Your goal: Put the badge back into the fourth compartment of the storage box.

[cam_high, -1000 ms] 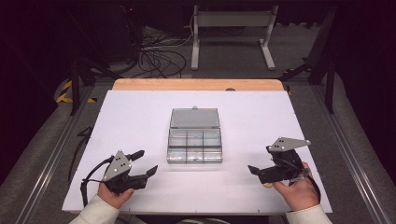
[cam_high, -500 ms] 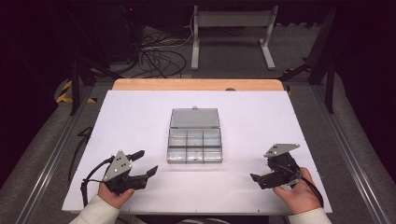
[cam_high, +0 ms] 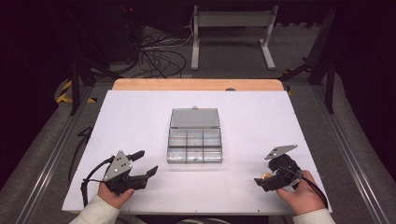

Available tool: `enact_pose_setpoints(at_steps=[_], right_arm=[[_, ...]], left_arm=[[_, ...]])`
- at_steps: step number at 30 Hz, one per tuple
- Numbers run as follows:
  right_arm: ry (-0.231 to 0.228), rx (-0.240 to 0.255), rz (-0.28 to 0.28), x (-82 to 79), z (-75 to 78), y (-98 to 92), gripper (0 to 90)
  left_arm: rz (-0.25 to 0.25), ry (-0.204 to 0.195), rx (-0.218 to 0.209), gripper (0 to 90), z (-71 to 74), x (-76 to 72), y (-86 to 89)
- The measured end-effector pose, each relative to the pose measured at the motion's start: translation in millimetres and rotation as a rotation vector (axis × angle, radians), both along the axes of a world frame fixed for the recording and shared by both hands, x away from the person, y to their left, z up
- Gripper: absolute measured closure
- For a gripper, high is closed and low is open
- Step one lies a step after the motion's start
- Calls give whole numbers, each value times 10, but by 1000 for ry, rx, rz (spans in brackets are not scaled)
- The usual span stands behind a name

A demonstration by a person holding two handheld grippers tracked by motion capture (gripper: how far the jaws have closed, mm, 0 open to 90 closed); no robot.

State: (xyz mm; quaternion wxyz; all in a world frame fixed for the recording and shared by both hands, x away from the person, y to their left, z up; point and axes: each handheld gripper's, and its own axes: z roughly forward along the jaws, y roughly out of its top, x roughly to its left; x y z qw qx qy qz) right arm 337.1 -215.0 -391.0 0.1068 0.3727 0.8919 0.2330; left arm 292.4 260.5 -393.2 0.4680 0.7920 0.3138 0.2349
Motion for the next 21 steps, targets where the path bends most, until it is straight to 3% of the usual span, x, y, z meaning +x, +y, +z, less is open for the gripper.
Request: enact_pose_setpoints(at_steps=[21], right_arm=[[99, -78, 19, 12, -78, -19, 267]], left_arm=[[-2, 3, 2, 300, -4, -3, -5]])
